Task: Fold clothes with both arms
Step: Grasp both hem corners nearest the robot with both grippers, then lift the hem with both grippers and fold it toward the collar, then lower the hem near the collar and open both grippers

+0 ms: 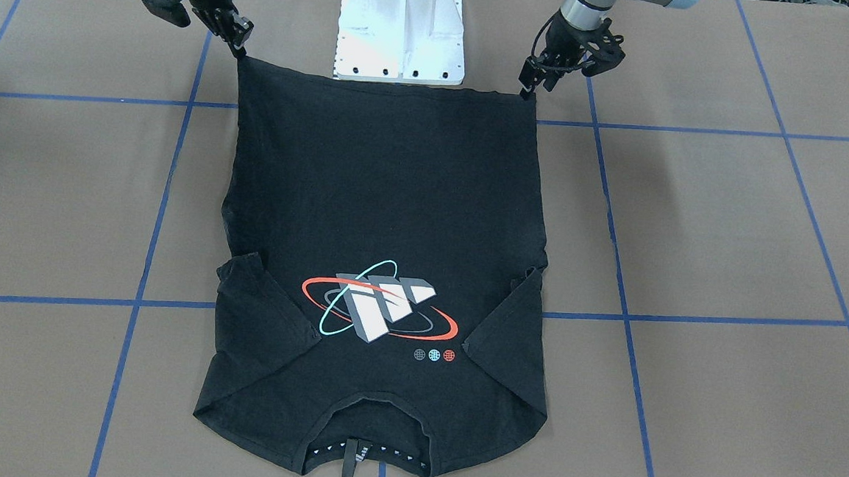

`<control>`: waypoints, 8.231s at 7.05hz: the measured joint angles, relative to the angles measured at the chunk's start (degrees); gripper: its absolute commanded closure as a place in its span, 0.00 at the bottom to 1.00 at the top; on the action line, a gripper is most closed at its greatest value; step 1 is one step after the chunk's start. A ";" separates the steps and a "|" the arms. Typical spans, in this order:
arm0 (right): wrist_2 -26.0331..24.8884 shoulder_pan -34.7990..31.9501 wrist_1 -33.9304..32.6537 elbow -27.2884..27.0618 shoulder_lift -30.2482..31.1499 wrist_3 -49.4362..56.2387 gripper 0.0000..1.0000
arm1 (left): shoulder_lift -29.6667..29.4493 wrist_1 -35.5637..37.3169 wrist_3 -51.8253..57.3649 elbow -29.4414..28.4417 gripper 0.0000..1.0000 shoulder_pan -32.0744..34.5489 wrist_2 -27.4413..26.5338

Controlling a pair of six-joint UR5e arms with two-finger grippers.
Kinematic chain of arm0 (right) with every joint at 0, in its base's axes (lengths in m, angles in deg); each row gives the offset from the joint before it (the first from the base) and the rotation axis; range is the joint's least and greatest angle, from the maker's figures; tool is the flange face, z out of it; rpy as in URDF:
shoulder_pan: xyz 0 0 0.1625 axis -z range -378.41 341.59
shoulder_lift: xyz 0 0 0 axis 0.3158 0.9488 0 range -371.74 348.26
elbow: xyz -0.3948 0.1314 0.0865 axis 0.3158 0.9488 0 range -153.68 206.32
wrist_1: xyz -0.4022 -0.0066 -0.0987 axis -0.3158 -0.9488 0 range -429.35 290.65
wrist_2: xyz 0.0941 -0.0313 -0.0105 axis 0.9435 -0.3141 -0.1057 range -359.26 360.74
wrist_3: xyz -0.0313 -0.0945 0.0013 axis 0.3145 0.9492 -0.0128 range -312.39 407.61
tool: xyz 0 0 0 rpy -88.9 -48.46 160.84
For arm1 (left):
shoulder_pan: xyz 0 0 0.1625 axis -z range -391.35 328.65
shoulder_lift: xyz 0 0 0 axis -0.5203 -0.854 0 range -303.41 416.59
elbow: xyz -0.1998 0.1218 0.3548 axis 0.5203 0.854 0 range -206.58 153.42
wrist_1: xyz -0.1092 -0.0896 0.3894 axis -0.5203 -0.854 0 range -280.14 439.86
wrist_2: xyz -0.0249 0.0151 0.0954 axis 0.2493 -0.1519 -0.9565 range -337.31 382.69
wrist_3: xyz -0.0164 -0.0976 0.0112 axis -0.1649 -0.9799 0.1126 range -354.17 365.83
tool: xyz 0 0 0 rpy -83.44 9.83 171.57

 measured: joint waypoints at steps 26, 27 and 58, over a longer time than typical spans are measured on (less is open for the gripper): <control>-0.01 -0.02 0.00 -1.50 1.49 0.06 1.00 | 2.64 0.21 -0.10 8.78 1.00 -0.37 0.76; 0.14 -0.40 0.00 -2.47 1.82 0.08 1.00 | 4.13 0.39 0.05 12.35 1.00 0.50 1.58; 29.56 -56.18 -10.28 61.17 -58.17 32.84 0.24 | -42.17 -14.97 34.89 -51.12 0.40 51.14 17.17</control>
